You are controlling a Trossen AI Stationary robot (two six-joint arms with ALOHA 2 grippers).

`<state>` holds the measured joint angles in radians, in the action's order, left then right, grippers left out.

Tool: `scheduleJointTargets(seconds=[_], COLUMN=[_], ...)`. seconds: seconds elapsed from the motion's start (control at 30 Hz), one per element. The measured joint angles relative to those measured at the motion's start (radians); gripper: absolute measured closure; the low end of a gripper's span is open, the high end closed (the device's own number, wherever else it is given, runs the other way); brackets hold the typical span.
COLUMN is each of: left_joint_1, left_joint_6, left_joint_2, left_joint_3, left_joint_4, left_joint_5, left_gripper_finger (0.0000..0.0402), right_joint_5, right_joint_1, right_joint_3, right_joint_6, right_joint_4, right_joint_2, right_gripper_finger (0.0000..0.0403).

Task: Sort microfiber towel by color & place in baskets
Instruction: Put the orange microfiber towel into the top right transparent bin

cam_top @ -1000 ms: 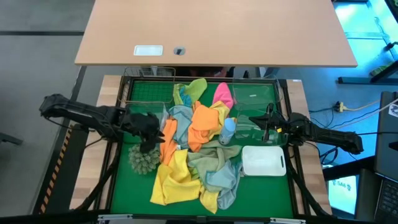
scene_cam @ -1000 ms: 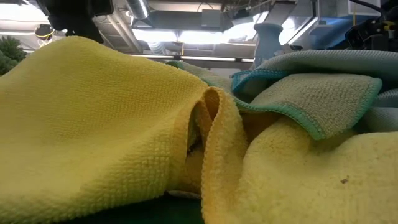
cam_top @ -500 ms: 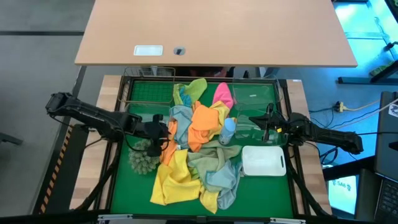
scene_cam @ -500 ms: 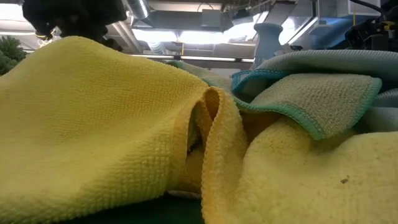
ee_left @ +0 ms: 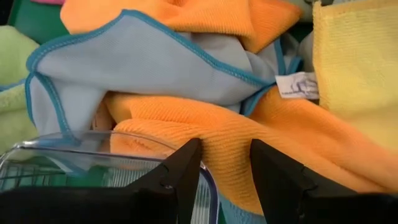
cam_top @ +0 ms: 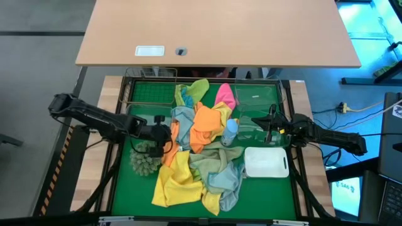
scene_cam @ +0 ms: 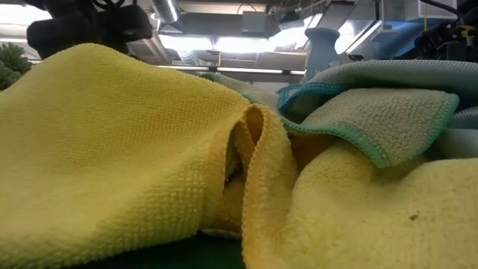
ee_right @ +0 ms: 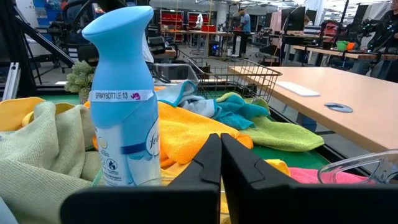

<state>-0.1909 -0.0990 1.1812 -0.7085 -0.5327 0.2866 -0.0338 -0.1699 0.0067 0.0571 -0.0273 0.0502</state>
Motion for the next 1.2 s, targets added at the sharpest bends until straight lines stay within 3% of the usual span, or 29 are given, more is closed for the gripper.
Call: scheduleJointTargets(seconds=[0.2,0.47,0.67,1.0,1.2], left_joint_1=[0.000,0.001,0.001,0.003,0.003], left_joint_6=[0.005,-0.007,-0.006,-0.003,-0.003], left_joint_2=[0.016,-0.003,-0.046,-0.164,-0.197], left_joint_3=[0.001,0.005,-0.022,-0.192,-0.284], left_joint_4=[0.032,0.026,0.026,0.006,0.013], left_joint_5=[0.023,0.021,0.042,0.141,0.148], left_gripper_finger=[0.0283,0.0392,0.0398,0.0400,0.0401], right_joint_5=[0.000,0.000,0.000,0.000,0.000], right_joint_1=[0.000,0.000,0.000,0.000,0.000], right_joint_3=[0.000,0.000,0.000,0.000,0.000], right_joint_6=[0.000,0.000,0.000,0.000,0.000], right_joint_4=[0.000,0.000,0.000,0.000,0.000], right_joint_2=[0.000,0.000,0.000,0.000,0.000], right_gripper_finger=[0.0400,0.0400,0.0400,0.0400,0.0400])
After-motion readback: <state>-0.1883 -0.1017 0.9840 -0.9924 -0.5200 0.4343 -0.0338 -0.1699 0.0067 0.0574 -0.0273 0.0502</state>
